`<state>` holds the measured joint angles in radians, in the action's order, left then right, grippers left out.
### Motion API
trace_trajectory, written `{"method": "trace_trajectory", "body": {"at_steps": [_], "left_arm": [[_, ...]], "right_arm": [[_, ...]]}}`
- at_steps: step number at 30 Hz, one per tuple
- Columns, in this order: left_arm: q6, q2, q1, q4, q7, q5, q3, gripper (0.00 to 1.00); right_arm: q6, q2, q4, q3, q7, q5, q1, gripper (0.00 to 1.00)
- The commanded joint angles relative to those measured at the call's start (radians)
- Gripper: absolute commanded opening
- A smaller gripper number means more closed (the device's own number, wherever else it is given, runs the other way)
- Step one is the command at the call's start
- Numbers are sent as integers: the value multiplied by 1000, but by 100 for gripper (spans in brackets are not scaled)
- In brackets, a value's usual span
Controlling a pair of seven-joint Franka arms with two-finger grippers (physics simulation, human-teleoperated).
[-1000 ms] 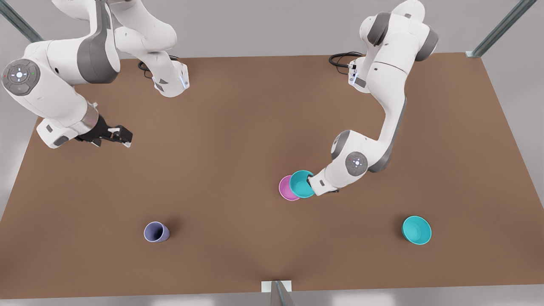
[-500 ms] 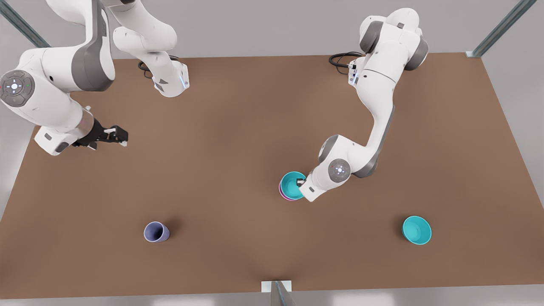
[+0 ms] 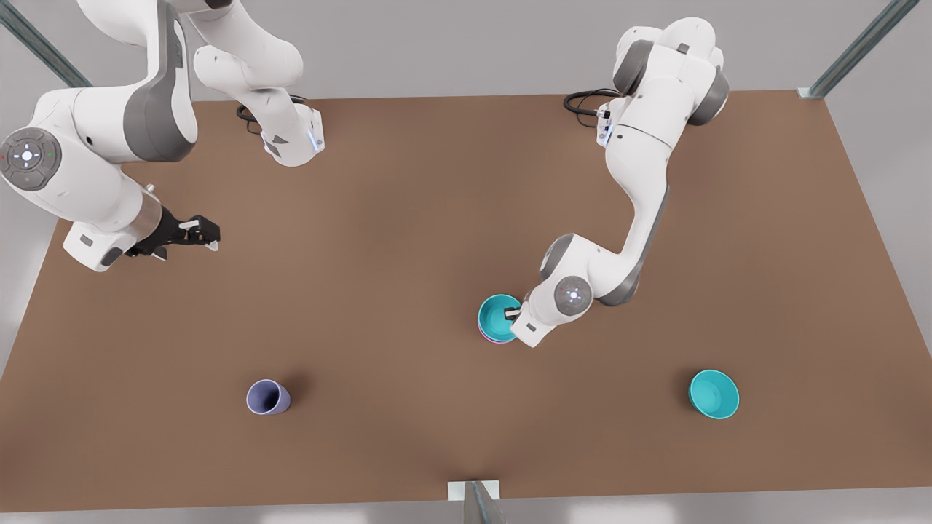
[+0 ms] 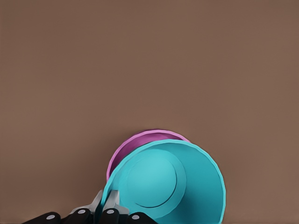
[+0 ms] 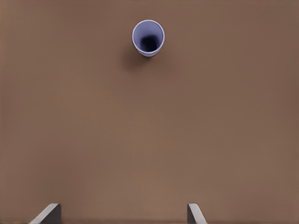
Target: Stack the blue bowl on the pink bowl
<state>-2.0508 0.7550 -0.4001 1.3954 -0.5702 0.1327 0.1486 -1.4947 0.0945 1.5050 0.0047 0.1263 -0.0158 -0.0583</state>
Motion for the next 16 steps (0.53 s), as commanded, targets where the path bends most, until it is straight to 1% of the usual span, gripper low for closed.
{"method": "trace_trajectory", "body": {"at_steps": [1, 3, 4, 5, 6, 8, 9, 10, 11, 12, 13, 16], "left_arm": [[0, -2, 0, -1, -99, -1, 0, 100], [3, -2, 7, -1, -90, -1, -1, 100], [112, -28, 53, -1, -7, -8, -4, 100], [288, -103, 142, -1, 105, -94, -4, 100], [412, -187, 210, -4, 188, -168, -4, 100], [557, -319, 296, -18, 375, -206, -4, 100], [609, -335, 319, -68, 452, -206, -4, 100], [649, -377, 339, -110, 467, -214, -6, 100], [607, -465, 333, -72, 470, -231, -7, 100], [598, -537, 330, -19, 470, -203, -9, 100], [600, -562, 316, 4, 470, -205, -11, 100], [601, -568, 314, 8, 470, -203, -11, 100]], "right_arm": [[1, -1, 0, 0, 58, 0, 0, 100], [1, -1, 0, 0, 58, 0, 0, 100], [1, -1, -2, 0, 58, 0, 0, 100], [1, -1, 0, 0, 58, 0, 0, 100], [1, -1, -2, 0, 58, 0, 0, 100], [1, -1, -2, 0, 58, 0, 0, 100], [1, 1, 0, 0, 58, 0, 0, 100], [1, -1, -2, 0, 58, 0, 0, 100], [1, 1, -2, 0, 58, 0, 0, 100], [1, 1, -2, 0, 58, 0, 0, 100], [1, 1, -2, 0, 58, 0, 0, 100], [1, 1, 0, 0, 59, 2, 2, 100]]}}
